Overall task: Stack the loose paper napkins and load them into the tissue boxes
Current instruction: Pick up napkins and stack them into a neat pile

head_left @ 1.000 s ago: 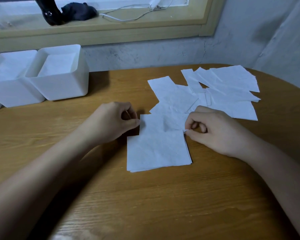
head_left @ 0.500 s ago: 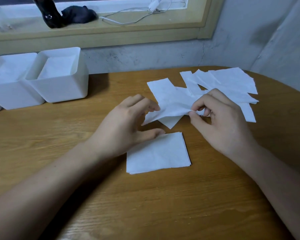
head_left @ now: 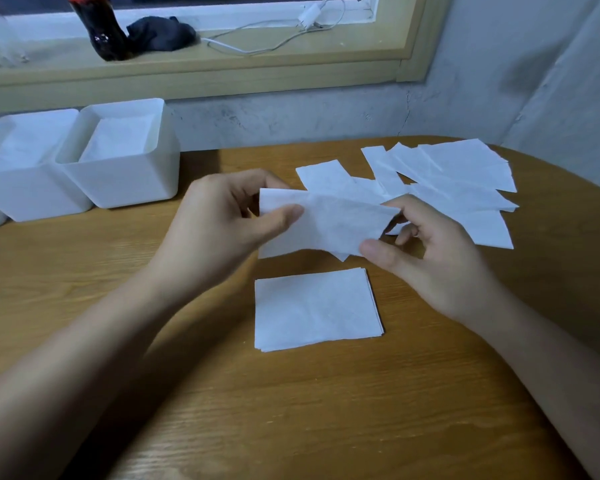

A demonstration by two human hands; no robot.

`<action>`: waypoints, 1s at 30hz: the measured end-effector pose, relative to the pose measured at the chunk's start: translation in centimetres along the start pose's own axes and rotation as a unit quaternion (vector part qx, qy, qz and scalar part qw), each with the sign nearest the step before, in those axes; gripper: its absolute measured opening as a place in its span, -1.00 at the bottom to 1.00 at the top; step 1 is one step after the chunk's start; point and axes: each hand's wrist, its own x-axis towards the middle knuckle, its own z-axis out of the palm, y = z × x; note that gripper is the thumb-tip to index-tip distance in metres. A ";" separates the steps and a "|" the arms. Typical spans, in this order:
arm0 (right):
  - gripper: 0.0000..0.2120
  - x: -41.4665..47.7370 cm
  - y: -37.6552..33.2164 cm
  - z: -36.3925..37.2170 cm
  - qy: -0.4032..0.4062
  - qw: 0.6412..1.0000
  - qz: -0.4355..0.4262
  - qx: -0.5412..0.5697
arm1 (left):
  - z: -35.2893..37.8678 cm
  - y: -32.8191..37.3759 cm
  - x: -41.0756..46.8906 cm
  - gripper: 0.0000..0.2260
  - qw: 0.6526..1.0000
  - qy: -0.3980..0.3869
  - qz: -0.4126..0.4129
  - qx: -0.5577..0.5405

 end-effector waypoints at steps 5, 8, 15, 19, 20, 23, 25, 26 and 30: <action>-0.88 0.3 0.2 0.0 0.005 0.993 0.034 0.111 | -1.0 0.3 0.5 -0.89 0.987 -0.084 -0.074 -0.112; -0.85 0.5 -0.3 -1.0 -0.060 0.981 0.097 0.156 | -1.9 -0.1 0.9 -0.83 0.982 -0.112 -0.107 -0.104; -0.83 0.6 -0.9 -2.0 -0.173 0.954 0.199 0.141 | -2.6 -1.2 1.2 -0.83 0.925 -0.309 -0.212 -0.056; -0.77 0.3 -1.1 -1.6 -0.222 0.946 0.218 0.089 | -2.0 -1.6 1.1 -0.86 0.904 -0.359 -0.230 -0.024; -0.76 0.2 -1.1 -1.5 -0.222 0.947 0.219 0.078 | -1.9 -1.6 1.1 -0.86 0.902 -0.363 -0.233 -0.015; -0.74 0.1 -1.1 -1.2 -0.217 0.948 0.223 0.060 | -1.6 -1.8 1.0 -0.83 0.901 -0.366 -0.233 0.013; -0.72 0.1 -1.2 -1.0 -0.213 0.951 0.221 0.047 | -1.5 -1.8 0.9 -0.80 0.900 -0.369 -0.230 0.029; -0.71 0.1 -1.3 -0.9 -0.209 0.953 0.217 0.039 | -1.4 -1.8 0.9 -0.79 0.900 -0.368 -0.229 0.037; -0.70 -0.1 -1.6 -0.6 -0.206 0.958 0.198 0.001 | -1.2 -1.8 1.0 -0.74 0.897 -0.373 -0.228 0.067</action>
